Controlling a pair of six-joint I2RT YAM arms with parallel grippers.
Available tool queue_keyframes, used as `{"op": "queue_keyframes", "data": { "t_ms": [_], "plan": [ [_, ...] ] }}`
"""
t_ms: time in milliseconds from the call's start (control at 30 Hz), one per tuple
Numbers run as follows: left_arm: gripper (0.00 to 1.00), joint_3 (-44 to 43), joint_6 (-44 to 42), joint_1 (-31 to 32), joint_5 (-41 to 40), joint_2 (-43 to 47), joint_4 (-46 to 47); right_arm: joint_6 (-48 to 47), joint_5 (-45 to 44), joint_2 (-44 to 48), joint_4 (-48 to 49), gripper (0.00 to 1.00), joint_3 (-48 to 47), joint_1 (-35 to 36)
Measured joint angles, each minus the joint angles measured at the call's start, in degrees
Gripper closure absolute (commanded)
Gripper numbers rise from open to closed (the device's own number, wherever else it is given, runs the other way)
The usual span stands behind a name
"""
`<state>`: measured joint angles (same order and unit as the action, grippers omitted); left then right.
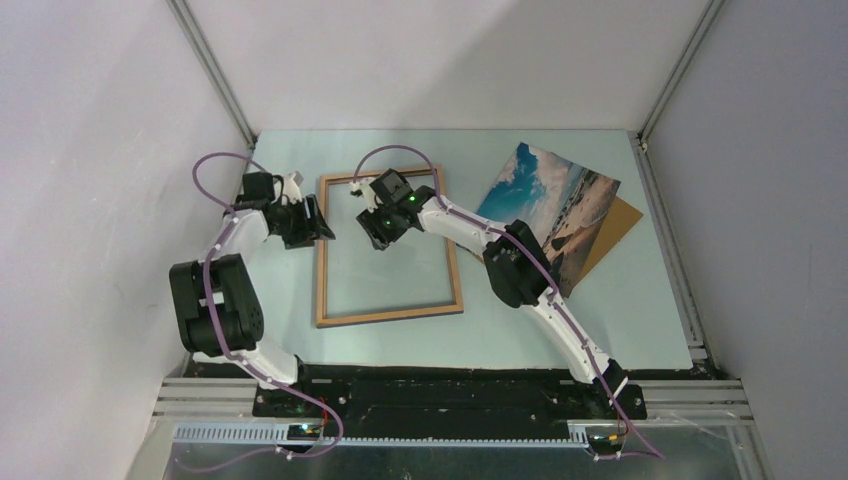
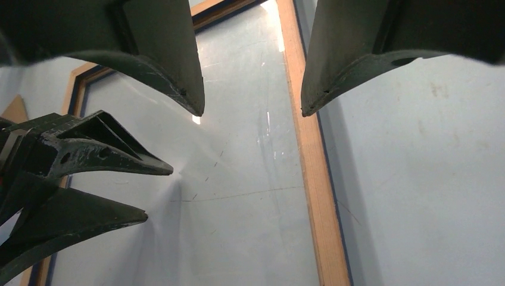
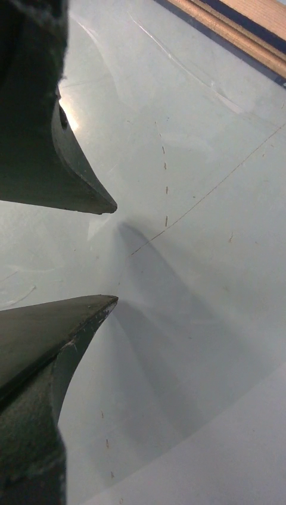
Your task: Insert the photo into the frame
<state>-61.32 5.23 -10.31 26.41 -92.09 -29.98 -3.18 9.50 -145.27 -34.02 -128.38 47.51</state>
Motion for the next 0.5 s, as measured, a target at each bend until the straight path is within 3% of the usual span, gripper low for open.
{"op": "queue_keyframes", "data": {
  "t_ms": [133,300,500],
  "plan": [
    [0.34,-0.02,-1.33,0.00,-1.84,0.92,-0.63,0.46,0.35,0.31,-0.20,0.37,0.11,-0.02],
    [0.35,-0.02,-2.49,0.00,-3.87,1.03,-0.92,1.55,0.52,2.14,-1.55,0.17,1.14,-0.44],
    [0.34,-0.02,-4.42,0.00,-4.66,1.18,-1.07,1.68,0.66,11.45,-1.70,0.14,8.28,-2.03]
  ]
}}
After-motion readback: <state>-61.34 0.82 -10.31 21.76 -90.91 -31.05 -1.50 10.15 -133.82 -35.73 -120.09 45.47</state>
